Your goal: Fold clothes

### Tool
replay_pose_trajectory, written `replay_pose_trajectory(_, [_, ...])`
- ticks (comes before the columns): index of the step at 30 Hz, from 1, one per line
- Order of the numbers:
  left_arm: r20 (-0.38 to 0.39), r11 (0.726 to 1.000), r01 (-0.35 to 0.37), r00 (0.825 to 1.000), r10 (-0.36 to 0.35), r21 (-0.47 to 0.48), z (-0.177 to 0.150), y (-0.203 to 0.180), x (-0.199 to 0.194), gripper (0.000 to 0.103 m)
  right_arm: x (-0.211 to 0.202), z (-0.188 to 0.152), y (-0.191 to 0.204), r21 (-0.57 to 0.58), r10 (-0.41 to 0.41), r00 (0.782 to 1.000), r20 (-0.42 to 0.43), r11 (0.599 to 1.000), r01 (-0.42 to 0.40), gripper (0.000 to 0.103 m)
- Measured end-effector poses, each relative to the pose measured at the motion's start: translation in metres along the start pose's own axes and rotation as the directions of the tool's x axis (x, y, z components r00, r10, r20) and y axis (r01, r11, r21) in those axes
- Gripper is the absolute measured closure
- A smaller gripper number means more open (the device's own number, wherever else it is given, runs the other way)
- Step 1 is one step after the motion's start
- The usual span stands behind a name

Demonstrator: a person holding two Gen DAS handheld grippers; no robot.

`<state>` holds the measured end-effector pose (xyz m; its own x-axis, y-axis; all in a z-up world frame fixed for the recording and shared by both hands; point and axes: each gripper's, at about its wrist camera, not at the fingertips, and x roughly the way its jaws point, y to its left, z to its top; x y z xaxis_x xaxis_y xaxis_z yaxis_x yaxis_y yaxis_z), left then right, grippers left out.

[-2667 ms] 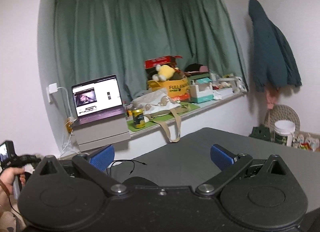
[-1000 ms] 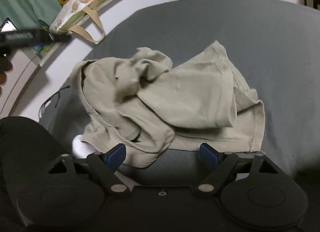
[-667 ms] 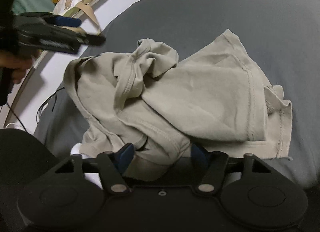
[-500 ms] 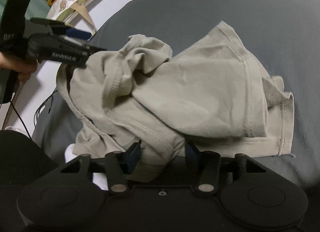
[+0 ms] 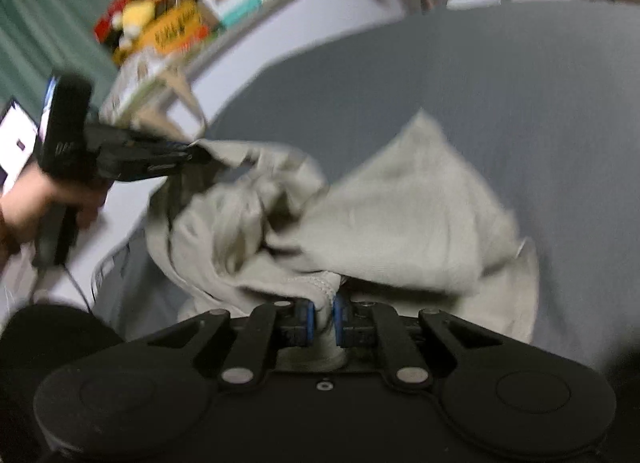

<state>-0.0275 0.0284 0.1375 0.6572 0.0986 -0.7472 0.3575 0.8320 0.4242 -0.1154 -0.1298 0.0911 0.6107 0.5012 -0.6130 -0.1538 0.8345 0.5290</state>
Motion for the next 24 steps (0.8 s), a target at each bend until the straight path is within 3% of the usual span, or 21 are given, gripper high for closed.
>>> replay_pose_trajectory(4, [0.166,0.975,-0.055,0.982,0.092,-0.215,0.007,0.034,-0.058,0.098,-0.043,0.035,0.007,-0.046,-0.009,0.986,0.165,0.999,0.017,0.094])
replay_pose_trajectory(9, [0.347,0.947,-0.084,0.918,0.194,-0.309,0.009,0.055,-0.14,0.098,-0.109,0.079,0.024,-0.14,-0.038,0.925,0.378,0.985,0.098,0.094])
replay_pose_trajectory(14, [0.517,0.934,-0.085,0.814,0.266,-0.347,0.023,0.054,-0.222,0.098,-0.166,0.119,0.046,-0.218,-0.016,0.847,0.531,0.964,0.155,0.094])
replay_pose_trajectory(18, [0.62,0.926,-0.066,0.725,0.301,-0.372,0.018,0.052,-0.277,0.098,-0.211,0.139,0.071,-0.287,0.054,0.777,0.628,0.943,0.166,0.094])
replay_pose_trajectory(22, [0.656,0.891,-0.081,0.648,0.387,-0.446,0.009,0.066,-0.316,0.098,-0.243,0.141,0.096,-0.379,0.182,0.748,0.638,0.92,0.099,0.094])
replay_pose_trajectory(24, [0.647,0.863,-0.097,0.621,0.442,-0.496,0.01,0.081,-0.326,0.098,-0.248,0.14,0.105,-0.406,0.233,0.736,0.636,0.912,0.063,0.094])
